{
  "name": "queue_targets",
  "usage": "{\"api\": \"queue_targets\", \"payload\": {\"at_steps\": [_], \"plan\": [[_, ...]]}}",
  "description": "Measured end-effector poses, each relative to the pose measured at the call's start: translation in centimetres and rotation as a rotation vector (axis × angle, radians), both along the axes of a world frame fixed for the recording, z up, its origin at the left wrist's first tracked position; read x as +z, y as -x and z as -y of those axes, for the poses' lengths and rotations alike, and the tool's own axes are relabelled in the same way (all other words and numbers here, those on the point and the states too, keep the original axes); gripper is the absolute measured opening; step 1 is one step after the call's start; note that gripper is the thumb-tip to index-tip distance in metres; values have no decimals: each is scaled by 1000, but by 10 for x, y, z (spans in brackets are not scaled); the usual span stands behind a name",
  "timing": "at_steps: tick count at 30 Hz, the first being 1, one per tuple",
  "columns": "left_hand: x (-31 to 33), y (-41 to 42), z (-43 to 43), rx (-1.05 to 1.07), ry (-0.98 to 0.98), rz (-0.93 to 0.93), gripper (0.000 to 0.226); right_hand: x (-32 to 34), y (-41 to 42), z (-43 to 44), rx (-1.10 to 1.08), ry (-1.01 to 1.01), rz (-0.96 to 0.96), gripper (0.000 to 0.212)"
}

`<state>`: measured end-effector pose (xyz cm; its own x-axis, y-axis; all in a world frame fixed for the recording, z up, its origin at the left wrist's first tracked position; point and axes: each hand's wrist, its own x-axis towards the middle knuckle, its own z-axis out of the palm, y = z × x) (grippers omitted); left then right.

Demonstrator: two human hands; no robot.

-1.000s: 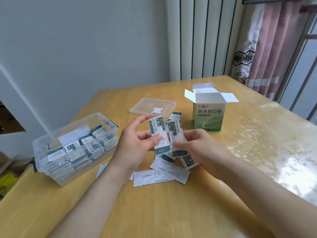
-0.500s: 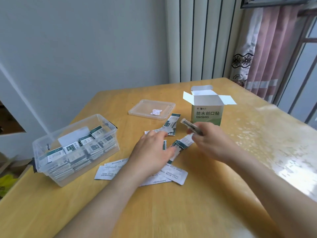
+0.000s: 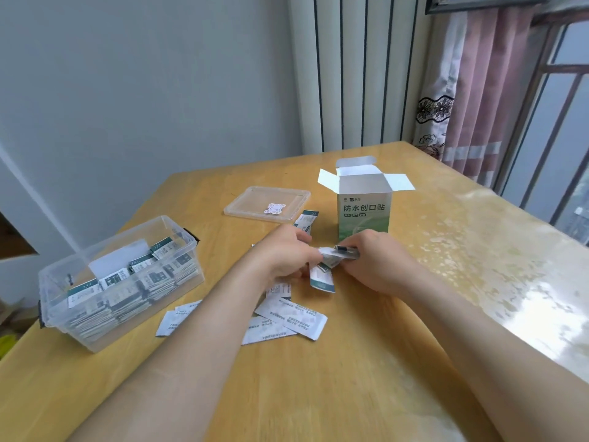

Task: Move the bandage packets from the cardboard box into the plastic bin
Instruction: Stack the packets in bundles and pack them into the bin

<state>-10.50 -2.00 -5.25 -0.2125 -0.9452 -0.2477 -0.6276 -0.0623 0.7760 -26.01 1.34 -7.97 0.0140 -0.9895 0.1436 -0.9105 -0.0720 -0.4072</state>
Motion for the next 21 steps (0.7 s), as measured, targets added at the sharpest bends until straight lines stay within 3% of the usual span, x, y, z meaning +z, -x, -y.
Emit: {"api": "queue_targets", "payload": {"at_steps": [3,5,11,15,17,21], "plan": [[-10,8,5,50,111,33,46,0,3,3,-6,-21,103,17],[-16,9,5,102,136,-18,41,-1,2,5,14,-13,216,27],[-7,-25,-2,308,165,-341,32,11,-13,-1,-110,-89,1179,19],[-7,-30,-29,269,108,-629,34,11,-39,-14,-10,-254,1276,37],[-14,-26,-42,173,97,-675,34,10,-53,-22,35,-274,1320,25],[-19,-26,-47,61,231,-486,42,4,-57,-24,-3,-226,1351,21]]}}
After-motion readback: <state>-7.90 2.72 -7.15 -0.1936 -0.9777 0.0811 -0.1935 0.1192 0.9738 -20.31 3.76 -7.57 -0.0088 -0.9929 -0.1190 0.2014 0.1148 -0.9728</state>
